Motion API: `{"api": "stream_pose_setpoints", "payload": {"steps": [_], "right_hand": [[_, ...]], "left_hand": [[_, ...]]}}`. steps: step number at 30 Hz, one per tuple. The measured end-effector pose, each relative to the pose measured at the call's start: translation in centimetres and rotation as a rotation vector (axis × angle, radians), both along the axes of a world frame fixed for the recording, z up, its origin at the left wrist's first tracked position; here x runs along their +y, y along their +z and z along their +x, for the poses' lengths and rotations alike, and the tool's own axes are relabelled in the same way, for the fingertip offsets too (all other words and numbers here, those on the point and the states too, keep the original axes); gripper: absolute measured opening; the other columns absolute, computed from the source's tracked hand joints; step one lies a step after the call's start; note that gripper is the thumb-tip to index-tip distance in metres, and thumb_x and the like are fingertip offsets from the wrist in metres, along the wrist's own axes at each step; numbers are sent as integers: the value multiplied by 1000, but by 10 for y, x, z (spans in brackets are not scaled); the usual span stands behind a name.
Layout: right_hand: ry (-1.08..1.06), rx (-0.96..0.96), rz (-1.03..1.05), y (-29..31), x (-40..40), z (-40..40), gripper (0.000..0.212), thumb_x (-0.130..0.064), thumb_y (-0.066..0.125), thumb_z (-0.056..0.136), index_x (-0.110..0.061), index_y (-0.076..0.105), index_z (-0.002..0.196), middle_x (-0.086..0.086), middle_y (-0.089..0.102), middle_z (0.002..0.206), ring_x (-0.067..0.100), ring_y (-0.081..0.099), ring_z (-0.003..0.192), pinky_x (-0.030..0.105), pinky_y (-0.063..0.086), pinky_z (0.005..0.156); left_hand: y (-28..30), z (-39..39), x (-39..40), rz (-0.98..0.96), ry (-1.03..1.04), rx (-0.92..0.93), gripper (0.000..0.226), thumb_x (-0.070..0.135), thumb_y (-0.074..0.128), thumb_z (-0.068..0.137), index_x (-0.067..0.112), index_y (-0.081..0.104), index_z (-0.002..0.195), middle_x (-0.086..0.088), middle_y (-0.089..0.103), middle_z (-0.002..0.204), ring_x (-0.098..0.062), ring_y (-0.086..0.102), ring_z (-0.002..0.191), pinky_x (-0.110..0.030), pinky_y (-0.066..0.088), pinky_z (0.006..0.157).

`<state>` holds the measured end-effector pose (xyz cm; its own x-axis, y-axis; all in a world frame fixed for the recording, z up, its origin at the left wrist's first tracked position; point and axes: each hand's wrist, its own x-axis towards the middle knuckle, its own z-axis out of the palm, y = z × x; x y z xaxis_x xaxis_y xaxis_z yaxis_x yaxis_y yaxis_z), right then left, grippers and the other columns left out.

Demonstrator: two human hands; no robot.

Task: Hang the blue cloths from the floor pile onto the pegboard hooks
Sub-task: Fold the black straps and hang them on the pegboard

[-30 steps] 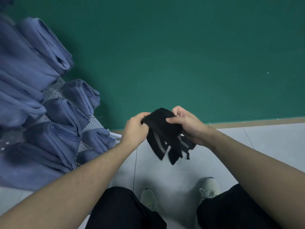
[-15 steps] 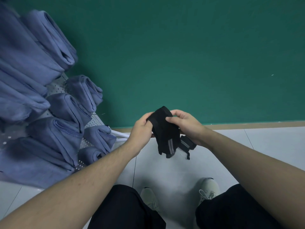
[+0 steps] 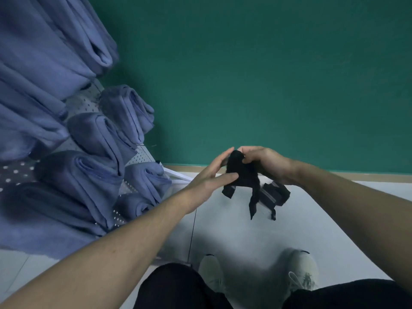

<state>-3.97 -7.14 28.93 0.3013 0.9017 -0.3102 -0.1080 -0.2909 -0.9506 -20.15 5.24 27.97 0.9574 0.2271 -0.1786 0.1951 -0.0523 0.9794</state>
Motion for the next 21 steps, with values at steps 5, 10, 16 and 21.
{"api": "stream_pose_setpoints", "payload": {"steps": [5,10,16,21], "right_hand": [[157,63,-14,-18,39,18,17,-10,46,81,-13,62,83,6,63,81,25,56,84,37,41,83],[187,22,-21,-35,78,28,18,-16,49,74,-13,60,89,6,59,80,17,57,74,28,46,69],[184,-55,115,-61,106,34,27,-31,51,87,-22,60,111,5,66,116,10,61,103,20,47,88],[313,103,137,-76,123,33,48,-19,51,82,-30,54,128,2,65,126,11,62,111,31,50,100]], "left_hand": [[-13,18,39,-4,176,16,23,24,61,78,19,56,100,9,65,101,1,59,98,-15,39,90],[-34,27,66,-59,269,59,13,22,64,75,16,56,83,4,59,73,-13,52,73,-32,36,77],[-53,25,87,-273,496,-1,12,16,64,80,19,53,82,-5,60,77,-17,52,68,-30,36,66],[-61,20,107,-352,674,-62,17,7,58,90,21,50,83,-2,64,83,-16,55,75,-32,38,70]]}}
